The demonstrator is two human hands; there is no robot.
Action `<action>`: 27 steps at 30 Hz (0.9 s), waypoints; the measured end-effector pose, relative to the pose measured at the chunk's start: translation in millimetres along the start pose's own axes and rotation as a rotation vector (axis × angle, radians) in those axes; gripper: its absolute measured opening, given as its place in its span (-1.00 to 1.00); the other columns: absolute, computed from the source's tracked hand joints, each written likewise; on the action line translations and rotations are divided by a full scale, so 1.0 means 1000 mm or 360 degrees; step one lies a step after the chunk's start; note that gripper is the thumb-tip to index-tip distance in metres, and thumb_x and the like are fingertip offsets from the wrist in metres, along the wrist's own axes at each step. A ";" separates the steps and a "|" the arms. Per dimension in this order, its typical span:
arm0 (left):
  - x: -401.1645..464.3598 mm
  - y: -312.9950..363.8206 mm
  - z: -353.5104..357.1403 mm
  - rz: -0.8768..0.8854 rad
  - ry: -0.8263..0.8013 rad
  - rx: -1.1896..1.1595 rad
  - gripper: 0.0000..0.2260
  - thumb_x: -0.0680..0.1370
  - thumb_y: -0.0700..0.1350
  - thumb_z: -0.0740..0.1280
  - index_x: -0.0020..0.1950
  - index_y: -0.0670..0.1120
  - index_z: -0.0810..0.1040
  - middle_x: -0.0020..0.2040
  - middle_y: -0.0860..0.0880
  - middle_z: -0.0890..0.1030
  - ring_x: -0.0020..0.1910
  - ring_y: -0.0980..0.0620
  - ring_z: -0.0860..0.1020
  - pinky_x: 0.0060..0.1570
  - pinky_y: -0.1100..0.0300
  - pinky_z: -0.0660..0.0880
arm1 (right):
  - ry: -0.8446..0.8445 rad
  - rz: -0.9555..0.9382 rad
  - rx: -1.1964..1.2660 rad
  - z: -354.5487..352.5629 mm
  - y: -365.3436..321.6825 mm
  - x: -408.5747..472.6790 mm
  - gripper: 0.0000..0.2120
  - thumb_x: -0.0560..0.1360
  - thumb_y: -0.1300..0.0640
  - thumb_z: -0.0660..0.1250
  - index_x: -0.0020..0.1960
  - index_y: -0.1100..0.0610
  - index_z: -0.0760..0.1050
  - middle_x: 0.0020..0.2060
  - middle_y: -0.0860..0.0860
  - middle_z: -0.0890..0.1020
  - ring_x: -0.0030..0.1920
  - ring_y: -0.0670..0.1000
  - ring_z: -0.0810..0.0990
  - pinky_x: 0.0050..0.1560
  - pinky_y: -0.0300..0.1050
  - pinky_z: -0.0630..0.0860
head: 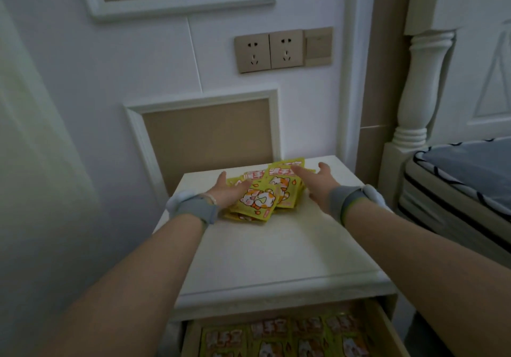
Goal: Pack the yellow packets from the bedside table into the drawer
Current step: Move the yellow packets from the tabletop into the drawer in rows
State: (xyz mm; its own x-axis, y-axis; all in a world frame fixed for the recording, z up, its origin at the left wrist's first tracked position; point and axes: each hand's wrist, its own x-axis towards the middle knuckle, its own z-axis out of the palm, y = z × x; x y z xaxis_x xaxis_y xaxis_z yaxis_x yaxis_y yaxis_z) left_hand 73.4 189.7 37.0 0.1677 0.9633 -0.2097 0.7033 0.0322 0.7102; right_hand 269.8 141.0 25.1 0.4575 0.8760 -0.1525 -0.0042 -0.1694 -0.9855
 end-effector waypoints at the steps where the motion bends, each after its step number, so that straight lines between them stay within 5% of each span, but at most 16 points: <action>1: 0.005 0.002 0.006 -0.0003 -0.0049 0.0078 -0.20 0.51 0.29 0.19 0.57 0.00 -0.15 0.55 -0.07 0.14 0.50 -0.14 0.20 0.44 0.06 0.15 | -0.0025 0.0041 0.0039 0.007 0.004 0.006 -0.06 0.42 -0.11 0.41 0.55 0.01 -0.13 0.47 0.14 0.26 0.41 0.21 0.33 0.40 0.13 0.31; 5: 0.010 0.006 0.023 0.0196 -0.0109 0.0095 -0.28 0.51 0.20 0.27 0.54 -0.04 0.06 0.48 -0.03 0.31 0.42 -0.06 0.35 0.35 0.17 0.26 | -0.0097 0.0044 0.0147 0.025 0.015 0.014 0.04 0.38 0.08 0.48 0.54 -0.06 -0.23 0.44 0.08 0.32 0.33 0.20 0.44 0.26 0.21 0.46; 12: -0.009 0.002 0.028 0.0334 -0.0092 -0.0031 -0.20 0.40 0.18 0.42 0.52 -0.02 0.15 0.42 0.03 0.39 0.34 -0.03 0.45 0.38 0.07 0.36 | -0.0052 -0.0148 -0.0032 0.019 0.017 -0.004 -0.15 0.38 0.23 0.47 0.50 0.09 0.05 0.36 0.11 0.41 0.31 0.17 0.46 0.28 0.17 0.46; 19: -0.079 -0.009 0.030 0.0509 -0.0088 -0.0253 -0.41 0.46 0.01 0.43 0.42 -0.01 0.28 0.24 0.03 0.53 0.10 0.07 0.52 0.16 0.23 0.44 | -0.0068 -0.0174 0.0127 0.012 0.032 -0.062 -0.27 0.37 0.28 0.45 0.41 0.00 0.17 0.20 0.08 0.53 0.17 0.17 0.56 0.15 0.24 0.54; 23: -0.109 -0.023 0.032 0.0555 -0.0038 -0.0034 -0.39 0.46 0.11 0.40 0.43 0.05 0.23 0.30 0.12 0.47 0.18 0.10 0.50 0.22 0.24 0.39 | -0.0080 -0.0221 0.0123 0.005 0.048 -0.097 -0.19 0.37 0.24 0.46 0.45 -0.05 0.09 0.24 0.07 0.51 0.19 0.16 0.55 0.17 0.23 0.52; 27: -0.123 -0.038 0.030 0.0384 0.0263 0.0345 -0.21 0.39 0.34 0.31 0.51 0.09 0.10 0.34 -0.08 0.43 0.28 -0.11 0.45 0.24 0.10 0.41 | 0.0074 -0.0274 -0.0273 -0.005 0.044 -0.115 -0.06 0.39 0.12 0.47 0.53 -0.02 -0.10 0.30 0.11 0.47 0.27 0.19 0.49 0.30 0.08 0.43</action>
State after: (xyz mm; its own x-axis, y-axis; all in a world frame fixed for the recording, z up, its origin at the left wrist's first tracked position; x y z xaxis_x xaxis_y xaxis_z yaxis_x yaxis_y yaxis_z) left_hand 46.9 61.4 15.5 0.2452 0.9669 0.0703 0.7904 -0.2413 0.5630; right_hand 221.1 30.5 -0.8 0.4787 0.8776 0.0241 0.2266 -0.0970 -0.9691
